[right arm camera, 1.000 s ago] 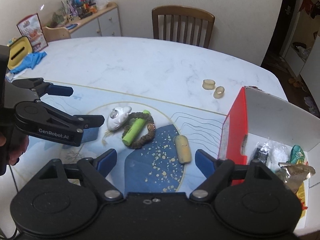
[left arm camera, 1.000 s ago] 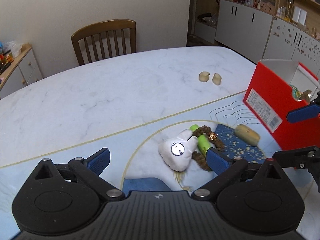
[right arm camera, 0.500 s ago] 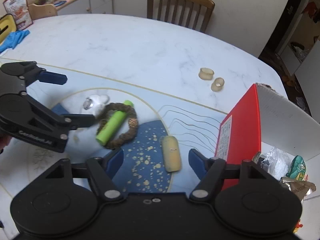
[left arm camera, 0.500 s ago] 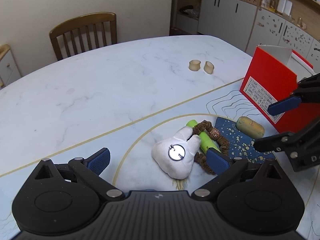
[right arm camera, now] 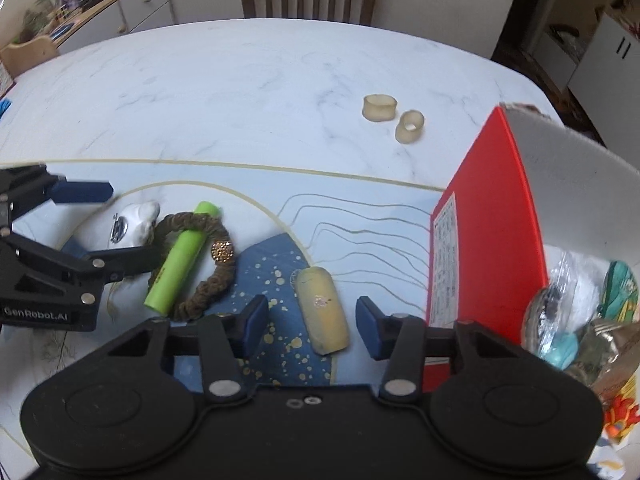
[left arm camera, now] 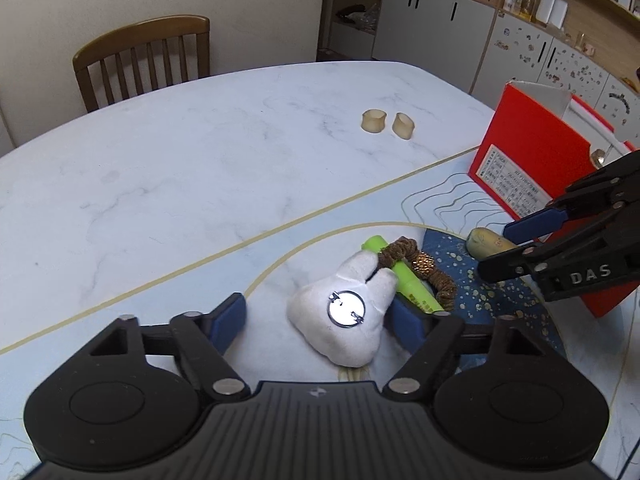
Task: Organize objects
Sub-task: 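Grasp the white plush toy with the left gripper while the right grasps the cream cylinder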
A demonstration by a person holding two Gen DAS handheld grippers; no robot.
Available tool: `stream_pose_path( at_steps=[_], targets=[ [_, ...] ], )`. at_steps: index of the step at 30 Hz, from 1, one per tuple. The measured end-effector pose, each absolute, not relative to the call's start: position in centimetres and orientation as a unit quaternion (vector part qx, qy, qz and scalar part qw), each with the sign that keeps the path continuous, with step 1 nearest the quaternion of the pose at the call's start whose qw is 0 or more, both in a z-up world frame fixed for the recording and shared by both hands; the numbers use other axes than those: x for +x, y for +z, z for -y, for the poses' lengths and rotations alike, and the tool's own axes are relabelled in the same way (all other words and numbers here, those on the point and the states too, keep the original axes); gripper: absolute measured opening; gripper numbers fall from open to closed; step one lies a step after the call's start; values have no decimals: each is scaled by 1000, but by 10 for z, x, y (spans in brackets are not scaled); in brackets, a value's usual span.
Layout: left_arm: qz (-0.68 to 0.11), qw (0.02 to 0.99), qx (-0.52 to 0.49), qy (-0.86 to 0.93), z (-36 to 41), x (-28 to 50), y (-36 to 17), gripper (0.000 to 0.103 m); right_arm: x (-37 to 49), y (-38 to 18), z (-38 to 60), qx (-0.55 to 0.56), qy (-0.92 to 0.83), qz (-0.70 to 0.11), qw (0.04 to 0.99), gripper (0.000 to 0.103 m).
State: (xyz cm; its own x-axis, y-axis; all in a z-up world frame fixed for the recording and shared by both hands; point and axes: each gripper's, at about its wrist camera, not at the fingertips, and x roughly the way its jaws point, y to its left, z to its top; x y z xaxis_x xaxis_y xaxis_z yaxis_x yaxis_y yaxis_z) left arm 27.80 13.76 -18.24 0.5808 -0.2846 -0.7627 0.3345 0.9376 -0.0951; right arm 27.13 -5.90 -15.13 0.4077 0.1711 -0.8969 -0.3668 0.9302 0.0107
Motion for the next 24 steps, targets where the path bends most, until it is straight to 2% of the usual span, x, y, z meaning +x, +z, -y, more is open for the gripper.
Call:
stream_pose_path(
  at_steps=[6,9,13,15,17,24],
  targets=[
    [-423,888,25,-180,-135,278,-181,64,272,-154,58,-91,153,-524,833,38],
    [-425,886,18,-185,-135,278,-180,53,273,-156,57,-88,146,-526,833,38],
    [-428,885,17,-181,-134,278,-179,50,270,-156,56,-91,138,-522,837,34],
    [-429,886,16,-175,-134,278,-177,48,270,-155,58,-91,131,-521,839,24],
    [-431,887,11,-168,-136,277,-175,48,268,-155,59,-85,134,-521,839,22],
    [-437,887,-12,-150,-145,270,-162,47,257,-144,64,-62,142,-514,844,20]
  ],
)
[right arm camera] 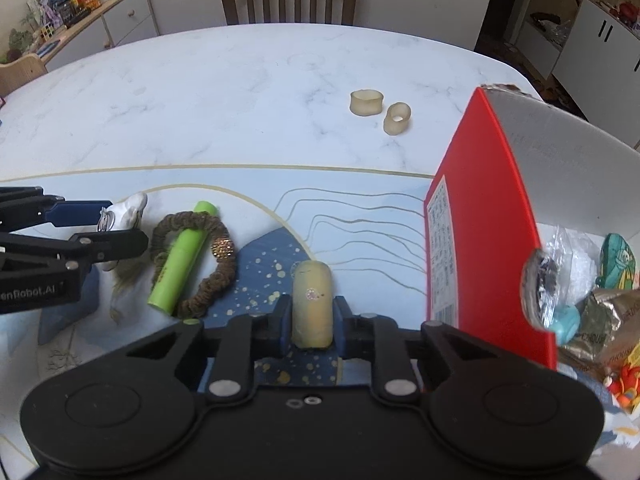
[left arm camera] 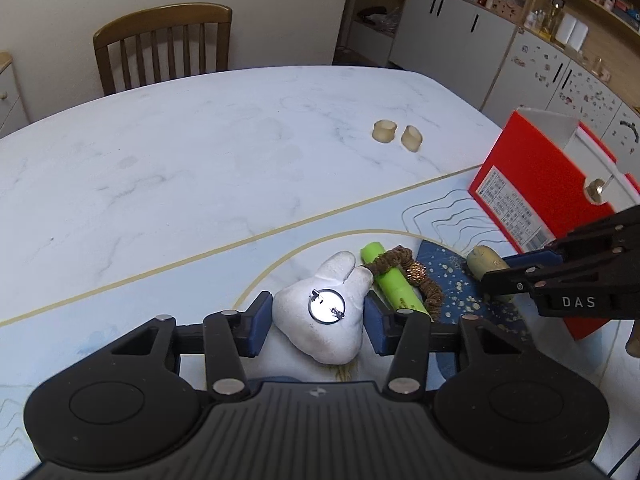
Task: Organize objects
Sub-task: 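Grasp the white plush toy with the left gripper while the right grasps the cream cylinder, then carry the plush toy and cream cylinder over the red box and lower them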
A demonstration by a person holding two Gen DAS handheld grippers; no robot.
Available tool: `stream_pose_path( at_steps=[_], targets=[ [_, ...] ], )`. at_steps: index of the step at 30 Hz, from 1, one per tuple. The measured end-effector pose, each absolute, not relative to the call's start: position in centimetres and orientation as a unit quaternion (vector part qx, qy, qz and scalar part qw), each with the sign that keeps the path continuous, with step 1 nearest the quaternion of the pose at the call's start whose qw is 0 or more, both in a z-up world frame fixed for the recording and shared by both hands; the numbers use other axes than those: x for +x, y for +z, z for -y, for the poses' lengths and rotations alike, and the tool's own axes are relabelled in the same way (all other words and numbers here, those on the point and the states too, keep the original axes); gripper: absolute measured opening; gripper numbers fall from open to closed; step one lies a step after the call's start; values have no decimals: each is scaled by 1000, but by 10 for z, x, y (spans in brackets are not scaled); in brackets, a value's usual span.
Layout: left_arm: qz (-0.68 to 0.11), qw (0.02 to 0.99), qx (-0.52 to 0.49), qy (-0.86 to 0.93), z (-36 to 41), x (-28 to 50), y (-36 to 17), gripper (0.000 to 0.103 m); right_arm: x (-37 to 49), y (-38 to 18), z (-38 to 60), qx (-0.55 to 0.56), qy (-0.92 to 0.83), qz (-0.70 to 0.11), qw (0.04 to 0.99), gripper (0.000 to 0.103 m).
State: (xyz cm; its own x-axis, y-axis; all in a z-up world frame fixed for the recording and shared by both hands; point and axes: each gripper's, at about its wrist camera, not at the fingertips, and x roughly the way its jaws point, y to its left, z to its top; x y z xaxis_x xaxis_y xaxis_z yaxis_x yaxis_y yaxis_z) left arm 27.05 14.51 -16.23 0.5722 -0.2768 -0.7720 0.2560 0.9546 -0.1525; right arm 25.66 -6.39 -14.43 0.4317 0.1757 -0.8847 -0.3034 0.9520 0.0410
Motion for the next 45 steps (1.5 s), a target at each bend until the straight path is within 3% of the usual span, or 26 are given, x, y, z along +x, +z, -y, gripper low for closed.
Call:
stream_pose_path(
  at_steps=[15,28,45],
  targets=[
    [-422,896,-15,-138,-127,225,-100,47,211,-82,94,-17,184,-478,859,20],
    [-382,912,-4,-149,-59,198,-40,47,184,-27,177,13,204,-436,876,20],
    [-392,897,44,-201,88,225,-51,48,191,-36,327,21,124,-430,894,20]
  ],
)
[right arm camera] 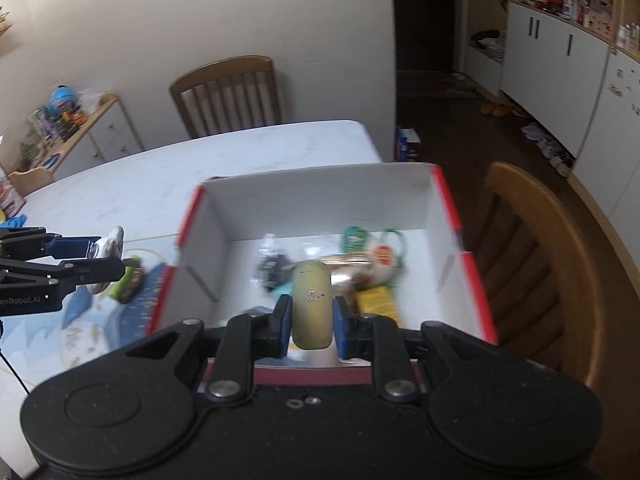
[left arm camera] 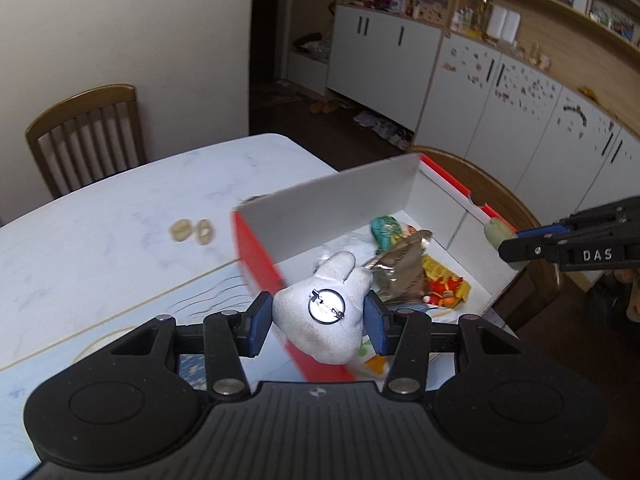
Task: Organize objects
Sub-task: 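Carry the plush toy and cream cylinder over the red box and lower them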
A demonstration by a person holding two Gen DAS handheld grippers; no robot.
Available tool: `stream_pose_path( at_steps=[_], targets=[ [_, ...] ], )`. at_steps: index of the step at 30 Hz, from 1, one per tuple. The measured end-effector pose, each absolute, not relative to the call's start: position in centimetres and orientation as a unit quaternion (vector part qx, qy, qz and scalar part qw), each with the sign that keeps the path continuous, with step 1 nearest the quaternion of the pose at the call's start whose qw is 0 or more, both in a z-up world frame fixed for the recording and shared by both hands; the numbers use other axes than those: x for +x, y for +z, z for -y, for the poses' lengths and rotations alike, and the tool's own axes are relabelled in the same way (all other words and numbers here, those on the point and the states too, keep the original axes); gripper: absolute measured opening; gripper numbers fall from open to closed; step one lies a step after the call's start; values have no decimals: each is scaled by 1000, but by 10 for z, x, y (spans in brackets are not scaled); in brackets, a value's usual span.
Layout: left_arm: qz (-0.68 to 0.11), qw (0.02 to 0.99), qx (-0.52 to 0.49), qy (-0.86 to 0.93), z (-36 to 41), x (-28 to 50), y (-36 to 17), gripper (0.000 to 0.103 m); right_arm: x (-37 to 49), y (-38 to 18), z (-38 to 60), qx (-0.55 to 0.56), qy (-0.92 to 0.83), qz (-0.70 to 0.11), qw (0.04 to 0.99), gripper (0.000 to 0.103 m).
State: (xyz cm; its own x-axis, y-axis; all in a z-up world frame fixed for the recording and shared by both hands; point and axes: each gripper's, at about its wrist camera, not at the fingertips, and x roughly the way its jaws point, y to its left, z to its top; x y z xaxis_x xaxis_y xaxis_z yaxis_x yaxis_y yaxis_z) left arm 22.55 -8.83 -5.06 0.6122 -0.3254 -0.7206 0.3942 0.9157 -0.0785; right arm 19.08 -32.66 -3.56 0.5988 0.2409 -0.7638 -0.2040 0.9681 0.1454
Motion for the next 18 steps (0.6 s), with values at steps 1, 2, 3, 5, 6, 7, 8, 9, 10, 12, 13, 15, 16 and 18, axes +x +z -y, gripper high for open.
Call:
stream_pose_path(
  at_steps=[1,2,3,5,6,7,8,9,10,12,13,15,16,18],
  targets=[
    [-393,895,51,-202,97,228,-54,48,192,-38,332,20,122,-431,894,20],
    [-396,894,56,-203,106,231,-57,48,194,-40,338,19,120,-431,894,20],
    [-398,892,61,-204,113,235,-59,48,196,-42,343,17,119,-432,894,20],
    [-401,890,69,-204,126,242,-65,48,201,-47,351,16,117,-434,893,20],
    [-403,890,72,-203,132,247,-67,48,203,-50,354,15,117,-435,893,20],
    [-405,889,75,-202,137,251,-70,48,205,-52,356,15,118,-436,892,20],
    [-406,888,79,-202,142,255,-72,48,208,-55,358,15,120,-438,891,20],
    [-407,887,82,-202,147,260,-74,48,211,-57,360,13,122,-439,890,20],
    [-410,885,85,-201,152,265,-77,48,213,-60,360,11,123,-440,889,20],
    [-415,883,92,-197,161,276,-82,48,218,-65,360,6,128,-446,886,20],
    [-416,883,98,-194,166,282,-85,48,220,-68,360,3,129,-447,885,20],
    [-419,882,107,-187,173,293,-90,48,227,-74,359,-4,133,-452,882,20],
    [-423,881,109,-185,176,298,-93,48,230,-77,358,-7,135,-455,880,20],
    [-427,879,111,-179,181,308,-98,48,237,-84,356,-11,137,-462,876,20]
  ],
)
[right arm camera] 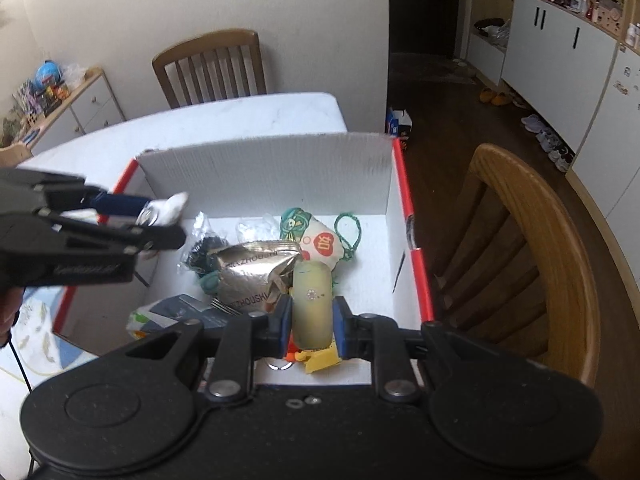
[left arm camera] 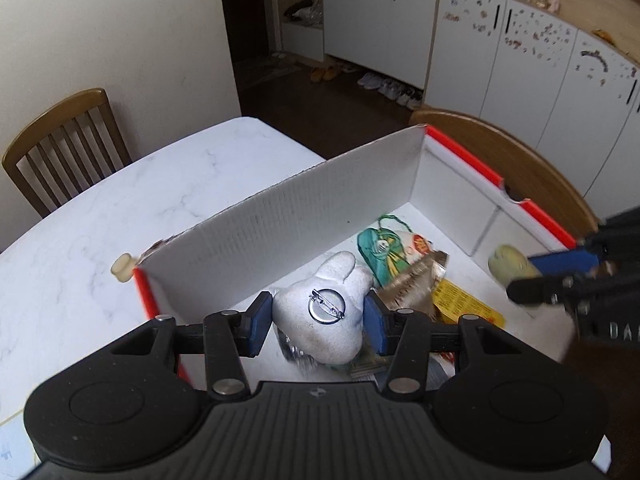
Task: Organize objects
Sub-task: 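Carry the plush toy and cream cylinder over the red box and lower them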
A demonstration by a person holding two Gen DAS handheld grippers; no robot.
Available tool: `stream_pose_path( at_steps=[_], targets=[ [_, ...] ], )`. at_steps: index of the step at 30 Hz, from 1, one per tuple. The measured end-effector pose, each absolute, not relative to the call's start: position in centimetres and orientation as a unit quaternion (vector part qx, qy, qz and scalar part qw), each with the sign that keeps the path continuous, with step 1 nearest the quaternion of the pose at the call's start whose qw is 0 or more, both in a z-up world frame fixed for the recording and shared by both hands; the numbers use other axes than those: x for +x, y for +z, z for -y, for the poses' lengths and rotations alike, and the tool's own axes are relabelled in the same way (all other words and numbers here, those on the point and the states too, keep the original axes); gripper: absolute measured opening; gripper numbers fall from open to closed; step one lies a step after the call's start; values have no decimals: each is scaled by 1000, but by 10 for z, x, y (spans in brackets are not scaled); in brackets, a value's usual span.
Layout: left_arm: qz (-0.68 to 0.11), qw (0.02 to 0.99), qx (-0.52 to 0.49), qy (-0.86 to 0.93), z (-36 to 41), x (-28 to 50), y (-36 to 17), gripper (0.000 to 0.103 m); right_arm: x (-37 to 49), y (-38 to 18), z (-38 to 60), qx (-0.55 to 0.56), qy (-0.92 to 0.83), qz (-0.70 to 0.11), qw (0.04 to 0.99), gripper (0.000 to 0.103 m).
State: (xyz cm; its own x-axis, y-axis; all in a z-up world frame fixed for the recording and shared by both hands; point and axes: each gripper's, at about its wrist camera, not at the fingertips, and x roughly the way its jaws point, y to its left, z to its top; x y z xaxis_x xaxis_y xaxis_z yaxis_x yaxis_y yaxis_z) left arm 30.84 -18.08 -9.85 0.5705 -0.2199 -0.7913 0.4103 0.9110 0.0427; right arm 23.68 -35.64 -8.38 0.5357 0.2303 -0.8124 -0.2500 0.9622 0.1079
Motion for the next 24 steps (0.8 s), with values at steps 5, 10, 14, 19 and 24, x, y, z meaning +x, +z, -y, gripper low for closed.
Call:
stream_pose_path(
  at_steps=[5,10,14,19,24],
  targets=[
    [-435,875,121,-174,190,331,-110,48,248,-99,351,-26,145,-475,868,20],
    [-448,868,131,-169,200,349,-122,48,259,-111,348,-39,147,-487,860,20],
    [-466,858,130,-170,205,359,-132,48,265,-120,346,-47,157,-499,851,20],
    [-486,847,130,-170,210,364,-141,48,269,-126,345,-51,160,-505,847,20],
    [-495,844,122,-167,210,368,-144,49,271,-129,346,-50,161,-508,844,20]
  ],
)
